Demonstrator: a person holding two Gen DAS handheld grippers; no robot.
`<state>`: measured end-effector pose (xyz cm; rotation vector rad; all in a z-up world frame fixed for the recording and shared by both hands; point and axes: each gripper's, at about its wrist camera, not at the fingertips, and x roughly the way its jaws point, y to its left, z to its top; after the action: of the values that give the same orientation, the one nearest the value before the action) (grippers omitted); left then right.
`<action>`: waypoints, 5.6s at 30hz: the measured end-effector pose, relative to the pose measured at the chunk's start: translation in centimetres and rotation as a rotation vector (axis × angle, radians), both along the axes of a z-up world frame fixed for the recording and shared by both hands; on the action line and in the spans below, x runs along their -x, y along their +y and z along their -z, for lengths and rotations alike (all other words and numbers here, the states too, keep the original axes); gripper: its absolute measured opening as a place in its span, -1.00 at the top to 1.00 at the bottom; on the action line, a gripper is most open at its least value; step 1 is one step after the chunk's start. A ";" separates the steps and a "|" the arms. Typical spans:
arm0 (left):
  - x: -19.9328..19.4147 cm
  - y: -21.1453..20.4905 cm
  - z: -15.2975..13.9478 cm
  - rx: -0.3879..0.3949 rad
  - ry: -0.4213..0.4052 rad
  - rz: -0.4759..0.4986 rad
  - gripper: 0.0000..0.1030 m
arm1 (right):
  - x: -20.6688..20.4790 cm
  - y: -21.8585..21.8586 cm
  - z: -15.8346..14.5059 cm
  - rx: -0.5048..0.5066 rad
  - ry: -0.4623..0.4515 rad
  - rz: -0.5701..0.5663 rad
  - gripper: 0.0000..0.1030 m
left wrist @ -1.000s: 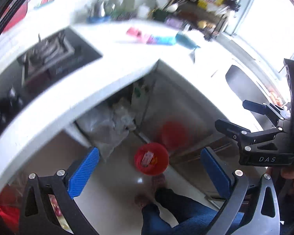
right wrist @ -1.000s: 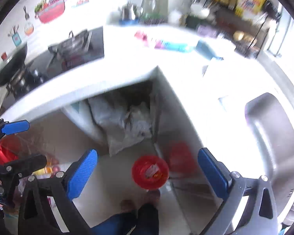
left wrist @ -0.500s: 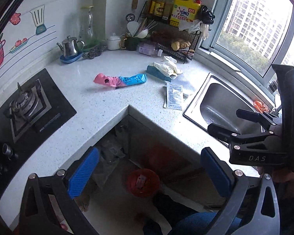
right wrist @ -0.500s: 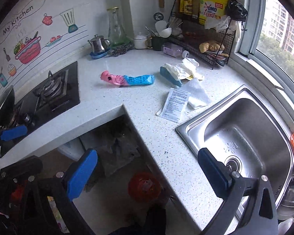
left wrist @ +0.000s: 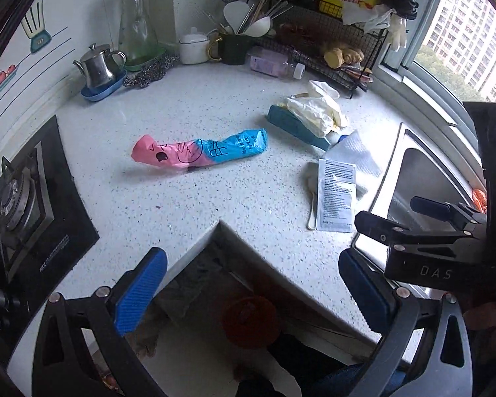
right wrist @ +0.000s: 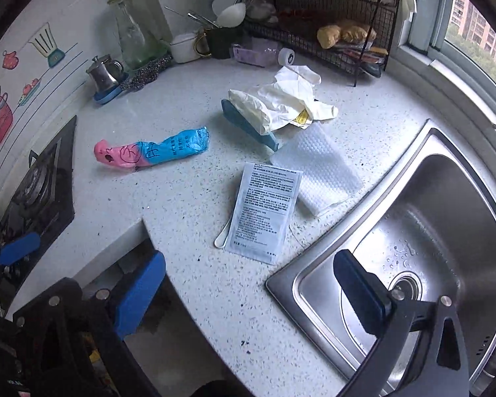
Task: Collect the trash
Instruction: 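Raise both tools back up to the counter, then grasp the white printed sachet with the right gripper and lift it, then grasp the white wipe with the left gripper while the right gripper holds the sachet, then lift the wipe and carry both tools down toward the red bin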
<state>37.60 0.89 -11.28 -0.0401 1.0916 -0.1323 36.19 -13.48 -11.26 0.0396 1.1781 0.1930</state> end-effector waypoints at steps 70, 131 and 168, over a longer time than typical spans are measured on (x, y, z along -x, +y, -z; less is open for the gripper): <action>-14.4 -18.2 6.1 0.071 0.217 0.300 -1.00 | -4.9 -14.6 0.8 0.083 0.028 0.216 -0.15; -17.7 -20.8 10.3 -0.001 0.217 0.296 0.89 | -8.1 -16.8 4.2 -0.054 0.060 0.102 -0.15; 6.4 -2.7 -3.7 0.032 -0.030 0.139 0.90 | 6.8 -0.1 -4.6 -0.047 -0.127 -0.131 -0.15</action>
<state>31.22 -1.85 -7.55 0.0096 1.0624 -0.2747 29.44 -13.59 -6.66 -0.0085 1.0497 0.3344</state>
